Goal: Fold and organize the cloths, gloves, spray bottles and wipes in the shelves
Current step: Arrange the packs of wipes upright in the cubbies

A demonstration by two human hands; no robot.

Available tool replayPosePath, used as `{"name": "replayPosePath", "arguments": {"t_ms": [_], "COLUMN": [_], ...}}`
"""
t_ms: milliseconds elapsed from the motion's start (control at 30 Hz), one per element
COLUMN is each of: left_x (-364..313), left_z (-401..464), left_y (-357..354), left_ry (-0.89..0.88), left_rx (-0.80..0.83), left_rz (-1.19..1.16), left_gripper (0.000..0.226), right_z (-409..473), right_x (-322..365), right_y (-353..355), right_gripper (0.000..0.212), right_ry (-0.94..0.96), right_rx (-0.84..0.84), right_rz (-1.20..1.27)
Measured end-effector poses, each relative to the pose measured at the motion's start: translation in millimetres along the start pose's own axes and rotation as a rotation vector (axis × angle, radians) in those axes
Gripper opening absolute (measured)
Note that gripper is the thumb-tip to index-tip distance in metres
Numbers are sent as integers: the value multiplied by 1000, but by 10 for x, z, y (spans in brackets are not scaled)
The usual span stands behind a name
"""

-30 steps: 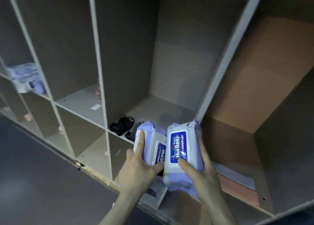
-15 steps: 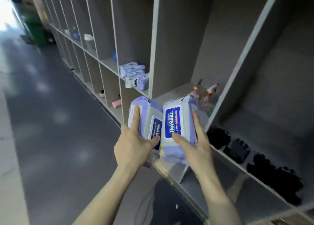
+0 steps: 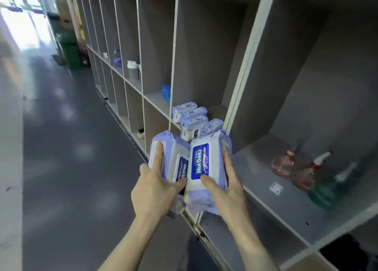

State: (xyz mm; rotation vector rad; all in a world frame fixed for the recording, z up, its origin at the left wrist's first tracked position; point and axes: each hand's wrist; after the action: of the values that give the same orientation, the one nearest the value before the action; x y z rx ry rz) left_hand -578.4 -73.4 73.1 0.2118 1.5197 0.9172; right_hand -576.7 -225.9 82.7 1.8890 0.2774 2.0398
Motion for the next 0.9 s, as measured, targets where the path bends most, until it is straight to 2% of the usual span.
{"name": "replayPosePath", "arguments": {"t_ms": [300,533,900], "left_x": [-152,-138,-323], "left_z": [1876,3097,5245], "left_y": [-341,-715,-1165], "left_ry": [-25,-124,-476], "left_rx": [-15,100,334], "left_rz": [51,117,296], "left_gripper": [96,101,100], "right_z": [1724,2697,4171], "right_x": [145,31,82], "right_y": [-568,-1001,-1733], "right_gripper": [80,82,65], "right_ry": [28,-56,-284], "right_rx": [4,-112,-406], "right_rz": [-70,-122,2]}}
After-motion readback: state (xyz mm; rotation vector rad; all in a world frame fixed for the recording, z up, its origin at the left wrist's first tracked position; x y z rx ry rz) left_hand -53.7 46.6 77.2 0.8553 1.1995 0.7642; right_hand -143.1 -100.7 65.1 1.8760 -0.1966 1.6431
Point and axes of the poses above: each hand's wrist, its own z-axis towards the middle knuckle, its own y-axis out of the back of the hand, x = y × z, and after that the axes turned 2 degrees about -z, right-handed
